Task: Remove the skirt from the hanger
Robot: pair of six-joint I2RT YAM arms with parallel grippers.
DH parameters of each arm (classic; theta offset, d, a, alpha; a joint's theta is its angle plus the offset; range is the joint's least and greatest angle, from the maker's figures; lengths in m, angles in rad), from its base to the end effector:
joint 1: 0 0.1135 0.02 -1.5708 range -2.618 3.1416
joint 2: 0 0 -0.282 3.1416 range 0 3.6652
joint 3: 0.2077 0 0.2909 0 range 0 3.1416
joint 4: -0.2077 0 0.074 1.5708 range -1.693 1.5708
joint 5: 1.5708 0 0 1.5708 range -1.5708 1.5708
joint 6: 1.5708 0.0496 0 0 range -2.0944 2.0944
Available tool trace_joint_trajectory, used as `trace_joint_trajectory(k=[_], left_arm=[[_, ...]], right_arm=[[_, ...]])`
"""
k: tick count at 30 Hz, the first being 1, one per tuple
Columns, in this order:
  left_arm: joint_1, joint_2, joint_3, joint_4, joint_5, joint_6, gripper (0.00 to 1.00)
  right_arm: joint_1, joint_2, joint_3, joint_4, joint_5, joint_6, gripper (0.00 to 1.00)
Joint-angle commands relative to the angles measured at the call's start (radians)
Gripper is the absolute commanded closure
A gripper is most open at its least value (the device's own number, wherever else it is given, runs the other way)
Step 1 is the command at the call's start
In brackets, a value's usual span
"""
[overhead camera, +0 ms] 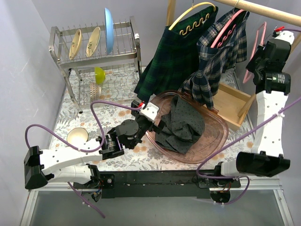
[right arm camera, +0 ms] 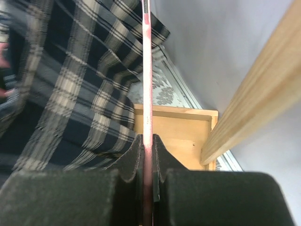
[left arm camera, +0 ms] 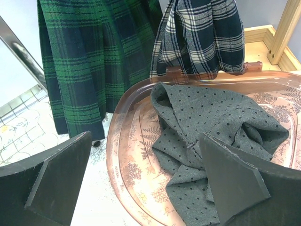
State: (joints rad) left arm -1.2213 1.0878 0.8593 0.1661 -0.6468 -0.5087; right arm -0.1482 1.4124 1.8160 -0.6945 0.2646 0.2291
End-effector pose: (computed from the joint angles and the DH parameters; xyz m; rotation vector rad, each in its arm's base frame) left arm 0.1285 -0.2653 0.3501 0.0861 1.6791 -0.7981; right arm 0.3250 -0.0616 0.5240 0.5260 1.7794 -0.1899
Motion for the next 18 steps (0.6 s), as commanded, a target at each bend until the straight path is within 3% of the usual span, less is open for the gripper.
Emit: trace_joint_trajectory(k=[1,8,18], left_arm=[[-0.004,0.012,-0.005,0.023,-0.005,0.006,0.02],[-0.004,0.041,-0.005,0.021,-0.014,0.006,0.02],[-0.006,0.061,-0.009,0.023,-0.004,-0.007,0.02]], right_arm=[[0.032,-0.154,-0.007,0.052,-0.005,0.007,0.99],[0.039,-0.179,0.066,0.032,0.008,0.001,0.99],[0.039,0.005,0.210,-0.014,0.105,-0.020,0.99]])
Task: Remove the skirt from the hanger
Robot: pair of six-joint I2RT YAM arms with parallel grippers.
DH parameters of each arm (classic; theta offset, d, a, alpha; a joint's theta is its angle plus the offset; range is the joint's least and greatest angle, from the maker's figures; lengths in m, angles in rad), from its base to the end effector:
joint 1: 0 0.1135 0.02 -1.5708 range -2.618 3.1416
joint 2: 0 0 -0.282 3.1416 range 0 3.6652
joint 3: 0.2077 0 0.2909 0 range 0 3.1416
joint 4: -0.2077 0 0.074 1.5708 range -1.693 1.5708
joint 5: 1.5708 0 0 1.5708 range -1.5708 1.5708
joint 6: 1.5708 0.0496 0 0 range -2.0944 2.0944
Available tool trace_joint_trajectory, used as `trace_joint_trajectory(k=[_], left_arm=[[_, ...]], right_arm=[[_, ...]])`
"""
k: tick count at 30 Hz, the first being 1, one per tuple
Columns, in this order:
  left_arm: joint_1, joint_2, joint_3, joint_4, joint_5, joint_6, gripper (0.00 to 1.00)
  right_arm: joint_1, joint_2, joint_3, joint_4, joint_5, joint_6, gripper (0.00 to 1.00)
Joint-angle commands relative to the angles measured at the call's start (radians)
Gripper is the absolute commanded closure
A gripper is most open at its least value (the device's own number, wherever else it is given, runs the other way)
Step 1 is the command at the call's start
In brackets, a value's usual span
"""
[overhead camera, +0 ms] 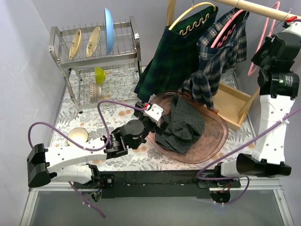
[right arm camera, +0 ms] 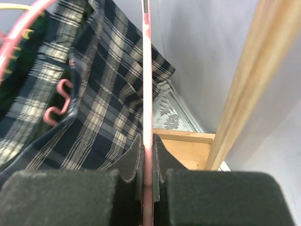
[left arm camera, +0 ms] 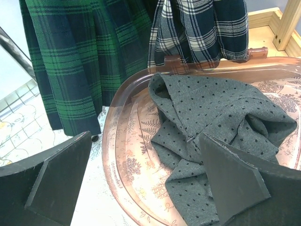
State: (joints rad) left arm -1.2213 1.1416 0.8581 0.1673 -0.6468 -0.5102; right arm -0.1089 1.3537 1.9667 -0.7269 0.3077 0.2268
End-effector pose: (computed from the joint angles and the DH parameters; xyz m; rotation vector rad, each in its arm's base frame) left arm 0.1327 -0.2768 0.3347 0.1129 1.7172 -0.7597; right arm 0.2748 -0.0452 0.5879 0.5057 1.6044 -0.1704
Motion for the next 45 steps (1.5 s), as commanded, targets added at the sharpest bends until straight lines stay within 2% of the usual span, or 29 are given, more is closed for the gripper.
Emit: trace_joint_trajectory(k=[1,8,13,19,20,23,25,26,29,32,39,41,45], left_arm=[[-0.006,0.012,-0.008,0.020,-0.002,-0.008,0.02],[-0.012,0.050,-0.005,0.020,-0.001,-0.019,0.02],[-0.017,0.061,-0.001,0.021,-0.010,-0.019,0.02],[-0.024,0.047,-0.001,0.021,-0.020,-0.010,0.02],[-0.026,0.041,-0.001,0.020,-0.025,-0.007,0.02],[-0.033,0.026,-0.004,0.023,-0.045,0.013,0.02],[-0.041,0.014,-0.011,0.031,-0.062,0.035,0.02],[-0.043,0.000,-0.014,0.035,-0.065,0.041,0.02],[-0.047,-0.016,-0.024,0.055,-0.083,0.059,0.02],[-0.052,-0.031,-0.016,0.061,-0.109,0.059,0.02],[-0.061,-0.083,-0.043,0.116,-0.160,0.119,0.02],[-0.066,-0.092,-0.057,0.156,-0.174,0.157,0.02],[-0.070,-0.105,-0.083,0.215,-0.200,0.208,0.02]], right_arm=[[0.000,0.071,0.073,0.012,0.071,-0.018,0.99],[0.000,0.085,0.052,0.081,0.110,-0.026,0.99],[0.000,0.114,0.075,0.064,0.151,-0.037,0.99],[0.000,0.102,0.054,0.029,0.131,-0.018,0.98],[0.000,0.081,0.040,0.021,0.119,-0.012,0.80],[0.000,0.015,0.020,-0.005,0.062,-0.004,0.54],[0.000,-0.045,0.003,-0.031,0.024,-0.003,0.45],[0.000,-0.066,-0.005,-0.038,0.012,-0.003,0.35],[0.000,-0.140,-0.026,-0.095,-0.027,-0.004,0.22],[0.000,-0.198,-0.023,-0.179,-0.071,-0.012,0.18],[0.000,-0.318,0.018,-0.230,-0.260,-0.001,0.16],[0.000,-0.340,0.041,-0.220,-0.300,0.016,0.16],[0.000,-0.352,0.008,-0.073,-0.558,0.086,0.17]])
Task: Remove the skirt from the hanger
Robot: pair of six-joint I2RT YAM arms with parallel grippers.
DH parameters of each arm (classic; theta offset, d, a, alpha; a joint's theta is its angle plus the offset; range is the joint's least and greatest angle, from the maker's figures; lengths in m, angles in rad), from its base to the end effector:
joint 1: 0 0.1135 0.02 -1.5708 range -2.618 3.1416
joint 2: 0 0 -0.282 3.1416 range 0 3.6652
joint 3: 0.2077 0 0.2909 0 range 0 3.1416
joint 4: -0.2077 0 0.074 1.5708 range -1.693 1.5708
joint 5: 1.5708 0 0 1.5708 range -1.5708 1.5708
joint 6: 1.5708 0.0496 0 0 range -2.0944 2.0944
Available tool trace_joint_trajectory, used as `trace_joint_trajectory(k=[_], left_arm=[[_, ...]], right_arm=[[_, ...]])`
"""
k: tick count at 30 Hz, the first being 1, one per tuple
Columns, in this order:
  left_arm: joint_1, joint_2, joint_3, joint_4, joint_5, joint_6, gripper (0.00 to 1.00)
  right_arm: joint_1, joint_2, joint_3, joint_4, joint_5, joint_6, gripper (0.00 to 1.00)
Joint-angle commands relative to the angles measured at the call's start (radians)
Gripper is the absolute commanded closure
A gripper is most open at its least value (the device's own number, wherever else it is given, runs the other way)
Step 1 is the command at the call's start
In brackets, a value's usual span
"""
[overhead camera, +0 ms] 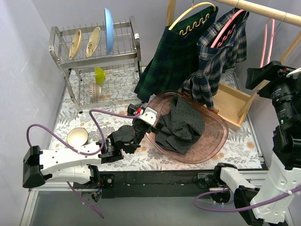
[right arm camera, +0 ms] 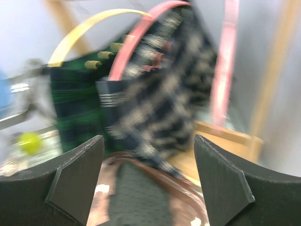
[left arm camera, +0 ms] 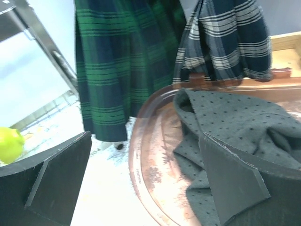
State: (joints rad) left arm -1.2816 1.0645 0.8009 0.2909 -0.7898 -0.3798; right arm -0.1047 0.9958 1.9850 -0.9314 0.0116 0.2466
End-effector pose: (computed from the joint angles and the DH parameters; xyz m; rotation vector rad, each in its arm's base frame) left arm 0.1143 -0.2608 0.3468 0.0737 1.5929 -0.7003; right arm 0.0957 -0.0106 0.6281 0.2737 1.4889 0.1049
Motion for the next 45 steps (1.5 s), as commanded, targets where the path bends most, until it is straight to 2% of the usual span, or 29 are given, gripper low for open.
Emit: trace_joint_trajectory(k=[1,4,10,20,26,30,39,42,45], left_arm=[[-0.010,-0.028,-0.034,0.105,-0.078,0.088,0.02],[-0.016,-0.031,-0.037,0.146,-0.118,0.110,0.02],[-0.022,-0.047,-0.052,0.198,-0.137,0.127,0.02],[-0.035,-0.026,-0.048,0.185,-0.129,0.134,0.02],[-0.047,-0.023,-0.065,0.231,-0.152,0.167,0.02],[-0.053,-0.018,-0.066,0.232,-0.154,0.170,0.02],[-0.064,0.014,-0.066,0.237,-0.158,0.179,0.02],[-0.067,0.015,-0.069,0.241,-0.158,0.185,0.02],[-0.070,0.014,-0.074,0.246,-0.158,0.190,0.02]], right_arm=[[-0.004,0.024,-0.015,0.153,-0.303,0.081,0.19],[-0.004,0.053,-0.083,0.259,-0.406,0.155,0.21],[0.000,0.142,-0.183,0.406,-0.421,0.261,0.26],[0.200,0.317,-0.035,0.442,-0.095,0.273,0.28],[0.232,0.360,-0.054,0.488,0.094,0.264,0.30],[0.240,0.400,-0.052,0.490,0.126,0.257,0.31],[0.253,0.493,-0.061,0.624,0.087,0.261,0.34],[0.258,0.527,-0.026,0.618,0.100,0.261,0.37],[0.257,0.535,-0.009,0.620,0.120,0.252,0.55]])
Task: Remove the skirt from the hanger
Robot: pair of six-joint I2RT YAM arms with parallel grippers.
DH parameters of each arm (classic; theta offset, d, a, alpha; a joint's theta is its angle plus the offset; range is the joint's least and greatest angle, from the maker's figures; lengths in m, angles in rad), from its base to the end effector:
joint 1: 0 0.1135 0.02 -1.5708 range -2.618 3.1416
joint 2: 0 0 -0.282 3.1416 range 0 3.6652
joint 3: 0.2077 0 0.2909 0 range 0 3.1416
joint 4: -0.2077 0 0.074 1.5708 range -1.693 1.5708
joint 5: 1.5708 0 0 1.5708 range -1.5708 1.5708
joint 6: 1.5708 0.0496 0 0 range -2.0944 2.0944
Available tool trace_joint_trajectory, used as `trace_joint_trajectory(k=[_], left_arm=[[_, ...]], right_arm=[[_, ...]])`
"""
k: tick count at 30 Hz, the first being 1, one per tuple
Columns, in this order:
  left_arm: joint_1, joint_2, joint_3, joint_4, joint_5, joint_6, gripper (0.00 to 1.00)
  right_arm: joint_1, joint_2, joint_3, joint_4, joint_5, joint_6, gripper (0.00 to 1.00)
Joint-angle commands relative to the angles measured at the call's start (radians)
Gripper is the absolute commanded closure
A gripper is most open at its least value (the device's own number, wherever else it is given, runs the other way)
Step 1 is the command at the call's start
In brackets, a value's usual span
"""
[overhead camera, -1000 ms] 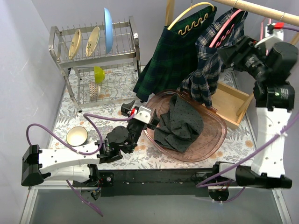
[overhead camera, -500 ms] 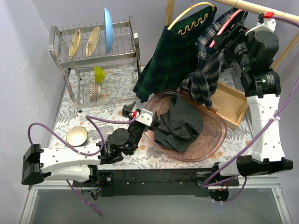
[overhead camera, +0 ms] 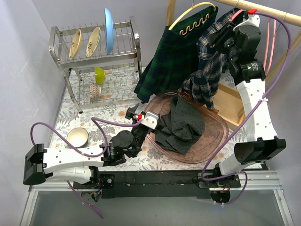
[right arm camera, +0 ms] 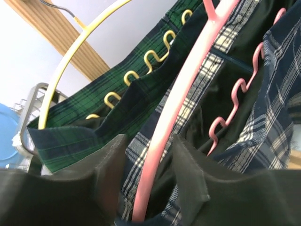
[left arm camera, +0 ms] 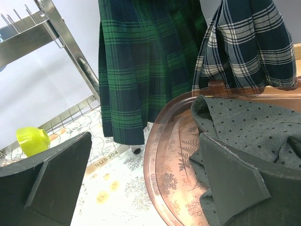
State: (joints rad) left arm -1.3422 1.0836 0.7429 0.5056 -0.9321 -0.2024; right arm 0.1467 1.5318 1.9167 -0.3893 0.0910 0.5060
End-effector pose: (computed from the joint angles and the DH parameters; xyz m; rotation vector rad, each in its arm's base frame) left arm 0.1019 -0.2622 0.3411 0.0513 1.5005 -0.5980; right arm 0.3703 0.0502 0.5572 0.3552 1.5521 0.4391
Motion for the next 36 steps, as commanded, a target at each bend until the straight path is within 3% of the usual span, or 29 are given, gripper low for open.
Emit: trace_joint_trajectory(k=[1,3,4,6,10,20,36], left_arm=[[-0.009,-0.008,-0.014,0.033,-0.016,0.014,0.02],[-0.009,-0.010,-0.014,0.034,-0.013,0.015,0.02],[-0.009,-0.010,-0.014,0.034,-0.014,0.014,0.02],[-0.011,-0.010,-0.016,0.033,-0.013,0.014,0.02],[-0.011,-0.008,-0.014,0.030,-0.011,0.014,0.02],[-0.014,-0.008,-0.016,0.031,-0.014,0.020,0.02],[-0.021,-0.017,-0.014,0.031,-0.017,0.027,0.02]], right_arm=[[0.005,-0.005,0.054,0.084,0.045,-0.009,0.69],[0.007,-0.030,0.024,0.124,0.052,-0.014,0.81],[0.008,-0.039,0.016,0.135,0.053,-0.015,0.92],[0.008,-0.064,-0.007,0.165,0.056,-0.009,0.99],[0.007,-0.082,0.007,0.231,0.053,0.000,0.99],[0.008,-0.075,0.139,0.207,0.018,0.028,0.99],[0.007,-0.231,0.111,0.118,-0.155,0.046,0.99]])
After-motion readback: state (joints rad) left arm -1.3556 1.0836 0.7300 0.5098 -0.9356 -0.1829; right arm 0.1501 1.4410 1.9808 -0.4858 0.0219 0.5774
